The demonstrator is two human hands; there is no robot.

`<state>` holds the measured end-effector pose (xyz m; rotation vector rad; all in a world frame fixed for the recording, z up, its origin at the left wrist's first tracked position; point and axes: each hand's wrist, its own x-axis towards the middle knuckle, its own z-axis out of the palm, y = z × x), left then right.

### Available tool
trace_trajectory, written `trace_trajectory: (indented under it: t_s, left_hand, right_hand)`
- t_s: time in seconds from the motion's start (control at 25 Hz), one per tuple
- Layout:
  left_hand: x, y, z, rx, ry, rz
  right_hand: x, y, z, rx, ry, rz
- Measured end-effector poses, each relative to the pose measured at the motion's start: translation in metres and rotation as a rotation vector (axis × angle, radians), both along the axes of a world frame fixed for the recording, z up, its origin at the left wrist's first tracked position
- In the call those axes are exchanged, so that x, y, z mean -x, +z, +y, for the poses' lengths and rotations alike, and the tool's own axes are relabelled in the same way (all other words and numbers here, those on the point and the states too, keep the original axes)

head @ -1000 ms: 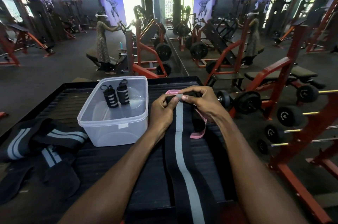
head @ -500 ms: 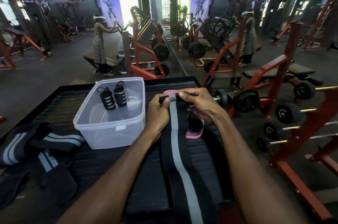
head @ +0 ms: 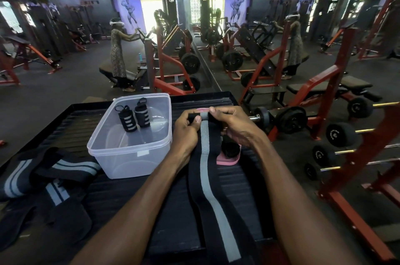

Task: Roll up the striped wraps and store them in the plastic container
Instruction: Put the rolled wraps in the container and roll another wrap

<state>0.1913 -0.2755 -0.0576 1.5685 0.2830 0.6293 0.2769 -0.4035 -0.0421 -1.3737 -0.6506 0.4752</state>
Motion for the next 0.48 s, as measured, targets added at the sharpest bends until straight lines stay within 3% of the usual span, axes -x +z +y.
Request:
trace_trajectory:
  t_s: [0.24, 0.48]
  left_hand:
    - [-0.0016, -0.0013, 0.002, 0.089, -0.037, 0.021]
    - [-0.0014, -0.0002, 0.0031, 0.05, 0.026, 0.013]
  right_hand:
    - [-0.0037, -0.0045, 0.0009, 0.001, -0.108, -0.28]
    - [-0.003, -0.0038, 0.0032, 0.072, -0.14, -0.199]
